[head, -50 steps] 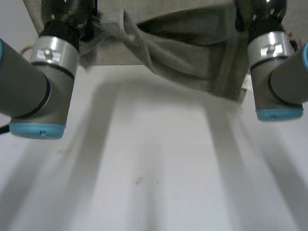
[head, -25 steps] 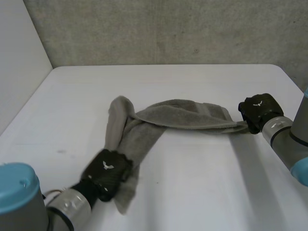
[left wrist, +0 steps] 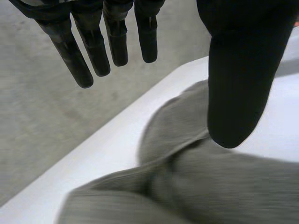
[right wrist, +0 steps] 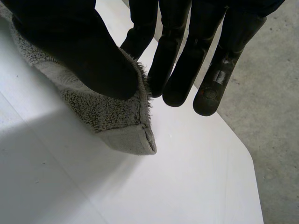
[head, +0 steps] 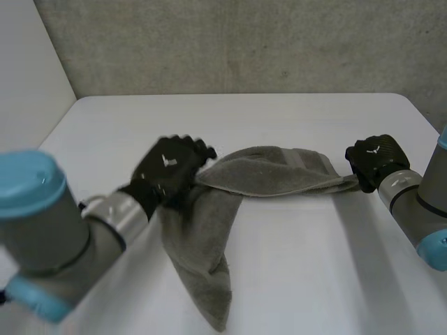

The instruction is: Fold the towel.

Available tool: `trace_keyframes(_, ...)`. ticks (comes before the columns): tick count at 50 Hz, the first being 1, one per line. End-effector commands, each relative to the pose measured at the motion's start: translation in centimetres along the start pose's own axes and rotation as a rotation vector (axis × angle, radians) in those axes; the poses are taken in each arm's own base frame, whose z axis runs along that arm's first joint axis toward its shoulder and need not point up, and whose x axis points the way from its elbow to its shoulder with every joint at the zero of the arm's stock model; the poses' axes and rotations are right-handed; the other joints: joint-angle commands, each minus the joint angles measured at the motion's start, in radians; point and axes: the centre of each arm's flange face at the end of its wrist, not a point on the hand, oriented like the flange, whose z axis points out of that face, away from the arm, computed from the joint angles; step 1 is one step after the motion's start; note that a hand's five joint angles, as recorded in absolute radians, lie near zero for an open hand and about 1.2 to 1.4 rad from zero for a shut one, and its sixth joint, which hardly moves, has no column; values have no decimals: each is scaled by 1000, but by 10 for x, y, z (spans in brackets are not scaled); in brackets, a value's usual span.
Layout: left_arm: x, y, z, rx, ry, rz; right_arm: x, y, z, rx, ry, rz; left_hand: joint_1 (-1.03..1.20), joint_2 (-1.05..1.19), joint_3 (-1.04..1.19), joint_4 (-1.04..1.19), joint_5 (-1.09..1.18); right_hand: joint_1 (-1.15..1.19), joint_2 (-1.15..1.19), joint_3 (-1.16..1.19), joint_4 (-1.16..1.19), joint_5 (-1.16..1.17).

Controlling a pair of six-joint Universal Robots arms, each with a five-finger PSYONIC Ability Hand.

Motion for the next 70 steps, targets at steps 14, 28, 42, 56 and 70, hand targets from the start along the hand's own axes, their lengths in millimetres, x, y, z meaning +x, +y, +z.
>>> trace_keyframes(14, -55, 81, 98, -190, -90, -17, -5, 7, 6, -15, -18, -2, 107, 116, 114, 117, 115, 14, 213, 208, 204, 228)
trace_keyframes(28, -100, 46, 135, -98, -258, 151, 4, -51, 44, 189, 43, -26, 1012, 1020, 1019, 1021, 1019, 14, 213, 208, 204, 228)
trace_keyframes(42, -156, -142, 111, 419, -645, 205, 89, -176, 33, 782, 509, 115, 1012, 1020, 1019, 1021, 1019, 14, 213, 208, 204, 228)
trace_keyframes(56, -79, 4, 37, -175, -416, 99, 7, -69, 15, 272, -40, 42, 1012, 1020, 1019, 1021, 1019, 14, 213, 208, 204, 228)
trace_keyframes(70, -18, 75, -18, -383, -286, 89, -22, 4, -28, -87, -231, -7, 1012, 1020, 1019, 1021, 1019, 14, 213, 208, 204, 228)
